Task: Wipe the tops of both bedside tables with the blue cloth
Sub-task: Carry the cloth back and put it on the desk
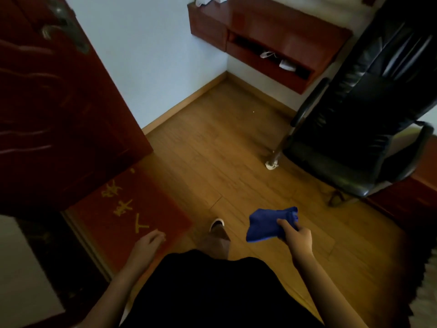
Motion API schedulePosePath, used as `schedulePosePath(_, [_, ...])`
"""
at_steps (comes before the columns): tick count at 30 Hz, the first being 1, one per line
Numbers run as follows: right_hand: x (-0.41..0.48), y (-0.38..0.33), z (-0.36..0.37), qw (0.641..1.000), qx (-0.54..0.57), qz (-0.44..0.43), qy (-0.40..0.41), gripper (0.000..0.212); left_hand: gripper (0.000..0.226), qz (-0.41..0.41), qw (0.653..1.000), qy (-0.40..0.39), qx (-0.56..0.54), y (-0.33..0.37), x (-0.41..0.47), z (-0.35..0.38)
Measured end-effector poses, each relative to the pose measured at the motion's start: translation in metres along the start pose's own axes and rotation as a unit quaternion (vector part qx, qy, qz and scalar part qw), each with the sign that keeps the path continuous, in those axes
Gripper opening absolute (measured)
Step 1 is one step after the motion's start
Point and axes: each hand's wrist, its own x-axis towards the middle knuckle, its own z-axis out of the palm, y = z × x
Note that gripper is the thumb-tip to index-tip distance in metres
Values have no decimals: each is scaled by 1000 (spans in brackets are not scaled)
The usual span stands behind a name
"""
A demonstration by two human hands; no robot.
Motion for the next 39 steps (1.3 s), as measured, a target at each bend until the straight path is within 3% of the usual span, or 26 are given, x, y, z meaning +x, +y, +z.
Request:
schedulePosePath(2, [32,-28,4,1000,9,14,23,6,22,33,999,2,11,56,37,-10])
schedulePosePath(9, [121,-122,-1,992,53,32,113,35,27,138,983,-11,118,242,155,-31])
schedulePosePath(14, [198,-184,-4,986,81,31,140,38,23,145,983,-31,106,333,225,-11])
schedulePosePath(19, [298,-257,5,988,85,36,121,34,16,111,993,-24,34,400,294,16])
schedulePosePath(26, [403,-382,29,997,59,-8,58,16,24,65,998,2,-4,489,368,21])
schedulePosePath(30, [447,-451,38,996,63,-45,44,11,19,102,994,33,18,554,398,31])
schedulePosePath(35, [496,-529,49,992,75,-86,54,3,20,181,977,-3,115,661,452,41])
schedulePosePath(39, [531,-588,57,982,116,-130,77,13,23,239,955,-28,171,750,505,60])
